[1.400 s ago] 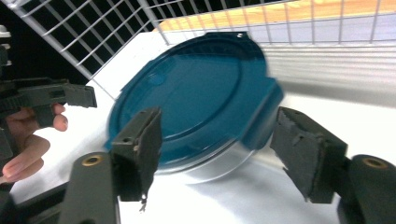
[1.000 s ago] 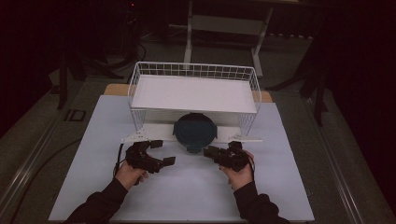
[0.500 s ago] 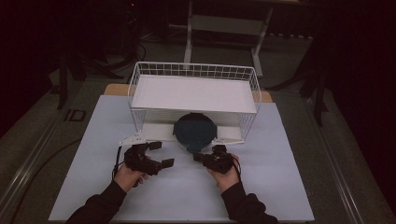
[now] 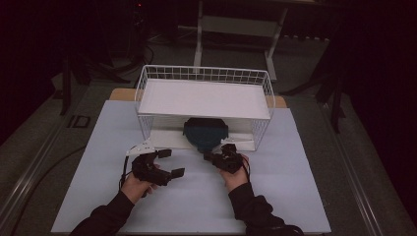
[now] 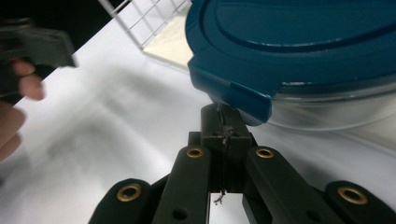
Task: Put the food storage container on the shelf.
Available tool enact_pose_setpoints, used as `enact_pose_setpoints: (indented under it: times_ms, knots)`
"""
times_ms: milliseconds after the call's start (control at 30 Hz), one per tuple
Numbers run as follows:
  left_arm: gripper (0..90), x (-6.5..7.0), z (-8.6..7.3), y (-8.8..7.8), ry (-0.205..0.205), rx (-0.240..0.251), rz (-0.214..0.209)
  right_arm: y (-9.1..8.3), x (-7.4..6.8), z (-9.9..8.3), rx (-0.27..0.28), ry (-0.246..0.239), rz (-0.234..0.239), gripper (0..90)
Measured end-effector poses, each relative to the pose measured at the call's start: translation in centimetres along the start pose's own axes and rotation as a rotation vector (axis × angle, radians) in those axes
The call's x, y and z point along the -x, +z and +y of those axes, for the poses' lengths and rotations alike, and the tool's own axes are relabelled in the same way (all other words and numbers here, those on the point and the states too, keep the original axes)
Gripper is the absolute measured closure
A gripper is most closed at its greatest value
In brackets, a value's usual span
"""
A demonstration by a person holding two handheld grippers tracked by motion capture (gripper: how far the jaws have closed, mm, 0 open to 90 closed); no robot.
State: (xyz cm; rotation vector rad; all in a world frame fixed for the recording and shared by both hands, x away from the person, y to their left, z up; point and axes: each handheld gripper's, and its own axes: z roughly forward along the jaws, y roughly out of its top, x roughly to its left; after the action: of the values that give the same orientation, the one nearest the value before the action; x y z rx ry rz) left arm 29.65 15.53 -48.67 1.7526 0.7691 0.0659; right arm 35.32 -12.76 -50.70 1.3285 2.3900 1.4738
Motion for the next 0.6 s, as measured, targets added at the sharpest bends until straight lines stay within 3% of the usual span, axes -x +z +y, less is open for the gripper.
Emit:
enact_pose_setpoints:
  times_ms: [600]
  knots:
    - [0.5, 0.0, 0.0, -0.2, 0.007, 0.013, 0.001, 1.6, 1.8, 1.9, 0.014, 0.006, -0.041, 89.8]
